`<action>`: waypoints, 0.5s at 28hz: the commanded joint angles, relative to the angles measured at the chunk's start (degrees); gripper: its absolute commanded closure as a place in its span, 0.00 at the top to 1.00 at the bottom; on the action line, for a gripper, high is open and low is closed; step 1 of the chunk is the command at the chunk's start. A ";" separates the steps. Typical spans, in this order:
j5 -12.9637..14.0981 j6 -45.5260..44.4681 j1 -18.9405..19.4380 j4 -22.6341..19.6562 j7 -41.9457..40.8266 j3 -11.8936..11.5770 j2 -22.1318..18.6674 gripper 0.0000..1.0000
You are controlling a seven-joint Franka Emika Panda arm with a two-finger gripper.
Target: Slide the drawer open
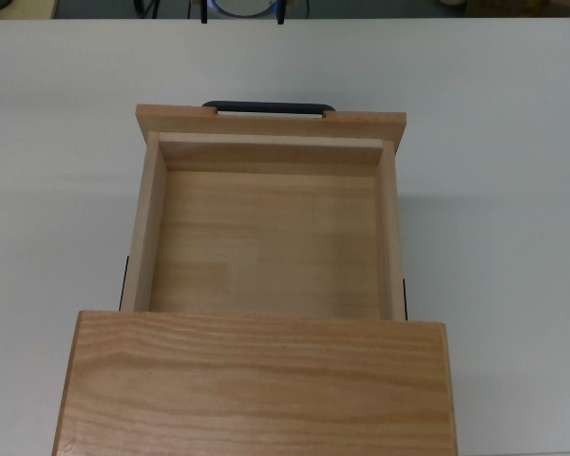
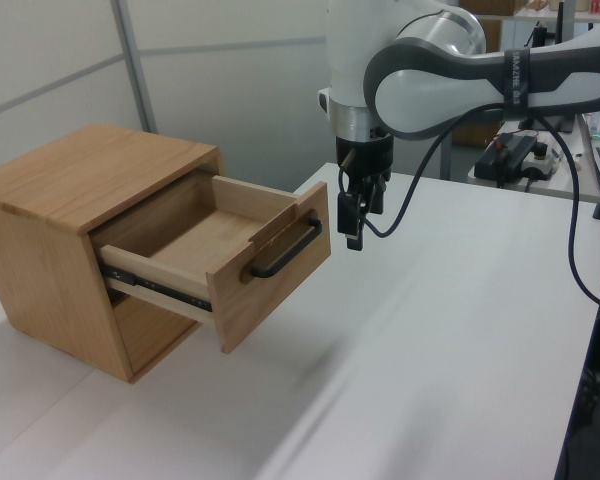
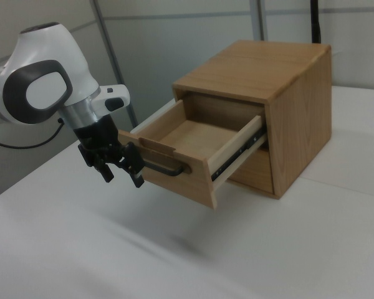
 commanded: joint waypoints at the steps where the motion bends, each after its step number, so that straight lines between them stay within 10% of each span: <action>1: -1.34 -1.81 -0.06 1.74 -3.00 -0.33 0.53 1.00; 14: -0.99 -7.53 -0.06 5.70 -2.30 -0.25 2.03 1.00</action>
